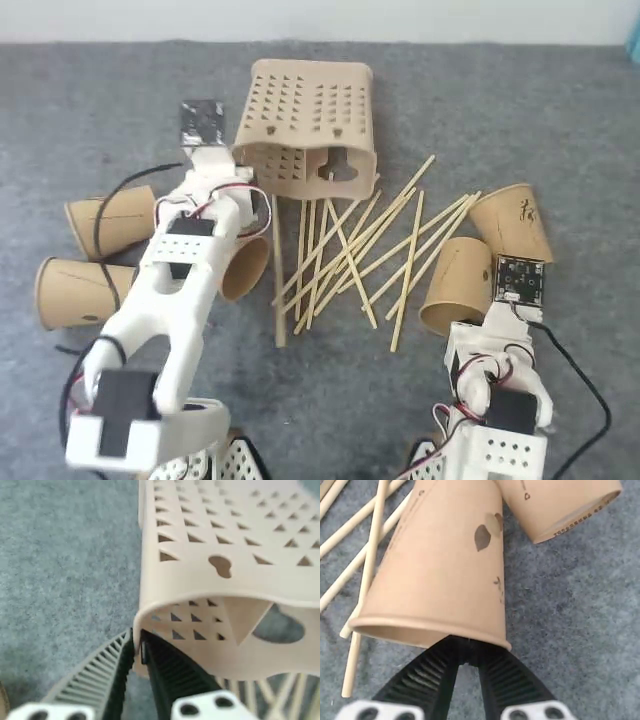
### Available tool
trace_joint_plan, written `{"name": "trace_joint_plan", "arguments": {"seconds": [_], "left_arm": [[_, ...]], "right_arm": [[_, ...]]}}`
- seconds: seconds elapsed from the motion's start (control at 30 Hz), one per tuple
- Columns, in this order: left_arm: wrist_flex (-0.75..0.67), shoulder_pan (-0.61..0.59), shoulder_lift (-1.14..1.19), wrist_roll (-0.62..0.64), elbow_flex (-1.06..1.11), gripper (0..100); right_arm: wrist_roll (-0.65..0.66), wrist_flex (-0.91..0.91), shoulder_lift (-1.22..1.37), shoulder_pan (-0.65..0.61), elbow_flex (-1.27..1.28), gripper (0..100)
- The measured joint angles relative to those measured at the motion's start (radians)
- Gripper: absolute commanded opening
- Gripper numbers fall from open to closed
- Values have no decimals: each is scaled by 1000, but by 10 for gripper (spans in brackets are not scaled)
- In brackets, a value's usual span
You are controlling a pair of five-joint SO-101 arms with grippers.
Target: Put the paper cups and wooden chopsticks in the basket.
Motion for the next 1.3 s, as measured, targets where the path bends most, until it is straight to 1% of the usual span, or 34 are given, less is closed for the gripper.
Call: {"name": "trace_joint_plan", "arguments": {"seconds": [0.1, 0.2, 0.37, 0.47, 0.6, 0.87, 0.97, 1.07, 1.23, 1.3], "left_arm": [[86, 0, -87, 72, -9, 12], [244, 5, -150, 109, -81, 12], [505, 58, -183, 129, -282, 12], [608, 78, -180, 129, -397, 12], [695, 75, -107, 130, -565, 12], [813, 17, 181, 293, -861, 12], [862, 8, 290, 310, -954, 13], [939, -6, 334, 302, -1017, 42], [1128, 31, 318, 144, -1080, 150], [1198, 46, 278, 107, -1080, 189]], "right_arm": [[0, 0, 0, 0, 0, 17], [0, 0, 0, 0, 0, 17], [0, 0, 0, 0, 0, 17], [0, 0, 0, 0, 0, 17], [0, 0, 0, 0, 0, 17], [0, 5, 0, 0, 0, 17], [0, 6, 0, 0, 0, 17], [0, 6, -2, 0, 0, 17], [0, 6, 0, 0, 0, 17], [0, 6, 0, 0, 0, 17]]}}
